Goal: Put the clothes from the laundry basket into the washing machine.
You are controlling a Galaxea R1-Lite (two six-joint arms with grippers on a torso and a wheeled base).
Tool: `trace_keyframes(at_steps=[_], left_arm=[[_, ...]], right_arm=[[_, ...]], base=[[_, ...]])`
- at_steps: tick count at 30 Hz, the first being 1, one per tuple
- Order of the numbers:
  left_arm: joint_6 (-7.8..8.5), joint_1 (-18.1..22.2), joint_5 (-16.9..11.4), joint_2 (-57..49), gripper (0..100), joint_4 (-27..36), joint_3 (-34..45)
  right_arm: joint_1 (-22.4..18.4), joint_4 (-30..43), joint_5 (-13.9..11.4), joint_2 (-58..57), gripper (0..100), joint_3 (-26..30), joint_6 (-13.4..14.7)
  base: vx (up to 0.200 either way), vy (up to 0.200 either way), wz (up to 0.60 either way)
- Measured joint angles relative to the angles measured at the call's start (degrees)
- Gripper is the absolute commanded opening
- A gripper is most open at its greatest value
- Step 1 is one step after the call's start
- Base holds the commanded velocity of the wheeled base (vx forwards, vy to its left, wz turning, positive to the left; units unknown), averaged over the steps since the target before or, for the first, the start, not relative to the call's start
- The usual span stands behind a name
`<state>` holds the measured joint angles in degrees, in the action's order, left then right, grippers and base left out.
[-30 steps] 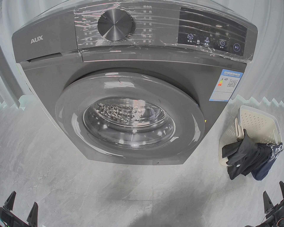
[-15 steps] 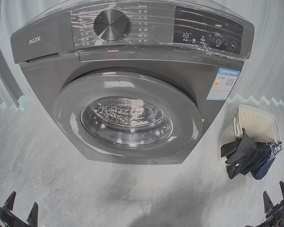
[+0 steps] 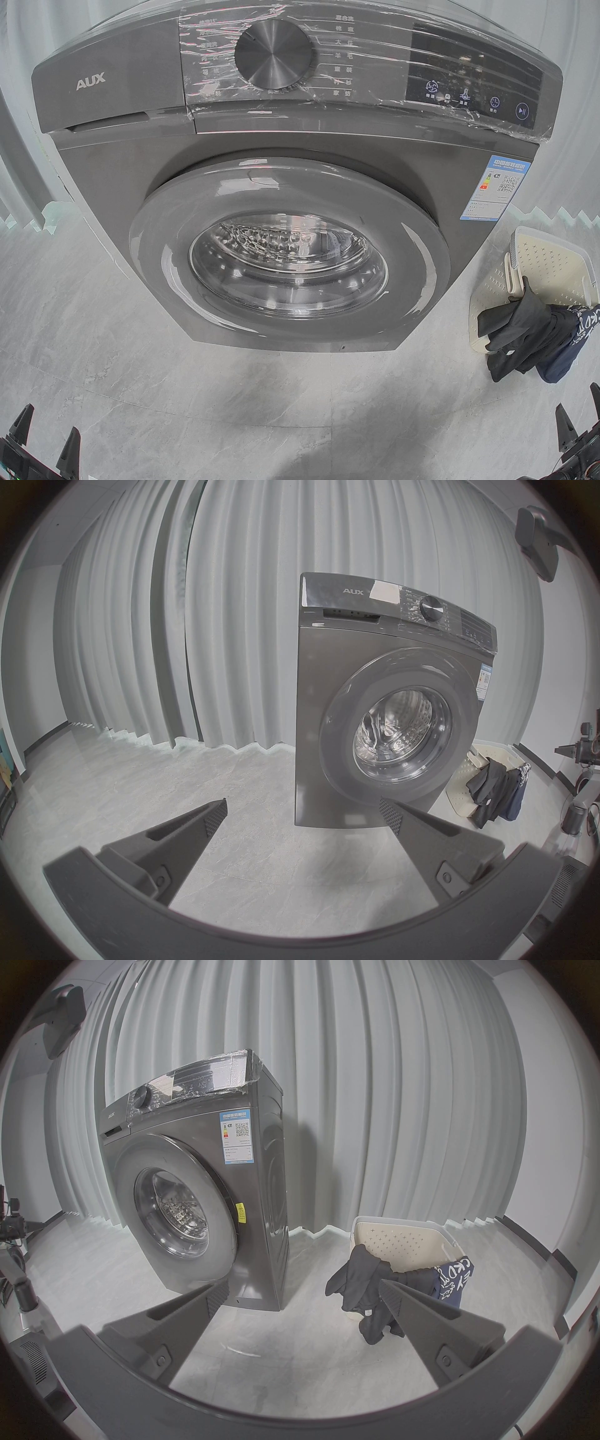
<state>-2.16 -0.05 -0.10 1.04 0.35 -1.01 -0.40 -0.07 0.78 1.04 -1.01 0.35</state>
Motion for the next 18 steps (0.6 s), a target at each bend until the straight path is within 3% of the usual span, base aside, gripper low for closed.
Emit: trace_keyframes(at_steps=[10,16,18], left_arm=[[0.02,0.0,0.0,0.0,100,0.0,0.0],[0.0,0.0,0.0,0.0,100,0.0,0.0],[0.02,0.0,0.0,0.0,100,0.0,0.0]], right_arm=[[0.0,0.0,0.0,0.0,100,0.0,0.0],[0.0,0.0,0.1,0.0,100,0.0,0.2],[0.0,0.0,0.1,0.0,100,0.0,0.4]], base=[[0.02,0.0,0.0],[0.0,0.2,0.0],[0.0,0.0,0.0]])
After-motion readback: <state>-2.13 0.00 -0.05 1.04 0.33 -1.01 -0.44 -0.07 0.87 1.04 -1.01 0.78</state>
